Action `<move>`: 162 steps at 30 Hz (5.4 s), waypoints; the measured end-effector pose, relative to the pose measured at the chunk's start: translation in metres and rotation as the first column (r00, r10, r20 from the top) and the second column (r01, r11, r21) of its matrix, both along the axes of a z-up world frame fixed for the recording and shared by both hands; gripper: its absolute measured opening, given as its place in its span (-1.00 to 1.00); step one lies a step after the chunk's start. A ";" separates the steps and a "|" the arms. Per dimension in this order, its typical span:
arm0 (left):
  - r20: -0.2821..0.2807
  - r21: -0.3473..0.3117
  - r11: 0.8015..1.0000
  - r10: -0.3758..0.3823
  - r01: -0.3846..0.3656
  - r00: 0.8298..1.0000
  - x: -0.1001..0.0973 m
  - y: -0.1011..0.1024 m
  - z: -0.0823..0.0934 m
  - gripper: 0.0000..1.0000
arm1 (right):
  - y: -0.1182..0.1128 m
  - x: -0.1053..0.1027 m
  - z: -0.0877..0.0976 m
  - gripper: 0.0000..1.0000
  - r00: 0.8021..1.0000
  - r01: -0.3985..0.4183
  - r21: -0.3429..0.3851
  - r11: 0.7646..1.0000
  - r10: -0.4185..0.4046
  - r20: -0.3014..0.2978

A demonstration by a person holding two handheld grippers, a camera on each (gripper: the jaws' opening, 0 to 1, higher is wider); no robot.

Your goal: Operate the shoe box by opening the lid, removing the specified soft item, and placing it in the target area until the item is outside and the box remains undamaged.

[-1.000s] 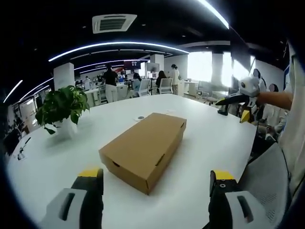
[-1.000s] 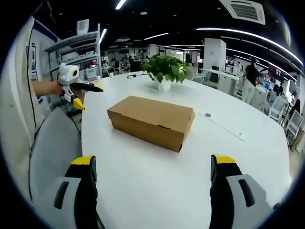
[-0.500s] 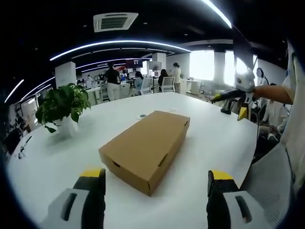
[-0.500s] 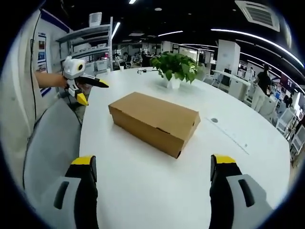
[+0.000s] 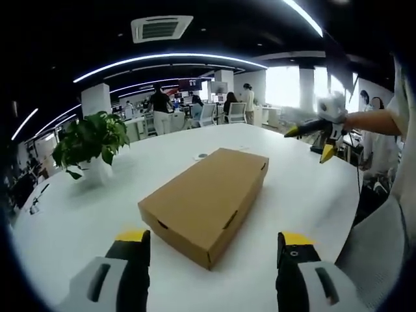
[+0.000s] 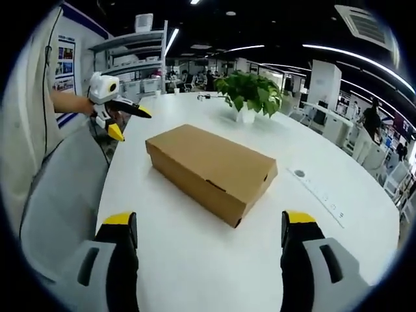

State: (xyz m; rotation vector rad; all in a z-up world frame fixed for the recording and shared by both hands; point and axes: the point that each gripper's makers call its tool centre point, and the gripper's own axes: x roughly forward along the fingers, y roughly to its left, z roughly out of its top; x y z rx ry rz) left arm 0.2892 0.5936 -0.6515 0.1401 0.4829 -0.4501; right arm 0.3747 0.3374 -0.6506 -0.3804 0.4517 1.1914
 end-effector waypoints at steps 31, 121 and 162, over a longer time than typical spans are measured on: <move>-0.056 0.032 0.975 0.221 -0.220 0.974 0.027 0.003 -0.050 0.18 | 0.029 0.053 -0.052 0.09 0.999 -0.024 -0.008 1.000 0.024 -0.034; -0.203 0.084 0.995 0.078 -0.062 0.976 0.025 0.038 -0.063 -0.11 | 0.066 -0.001 -0.071 -0.27 0.961 0.261 -0.152 0.953 -0.272 -0.054; -0.249 0.112 0.988 -0.079 0.110 0.965 0.003 0.093 -0.063 -0.09 | 0.110 -0.065 -0.069 -0.38 0.947 0.305 -0.088 0.948 -0.312 -0.081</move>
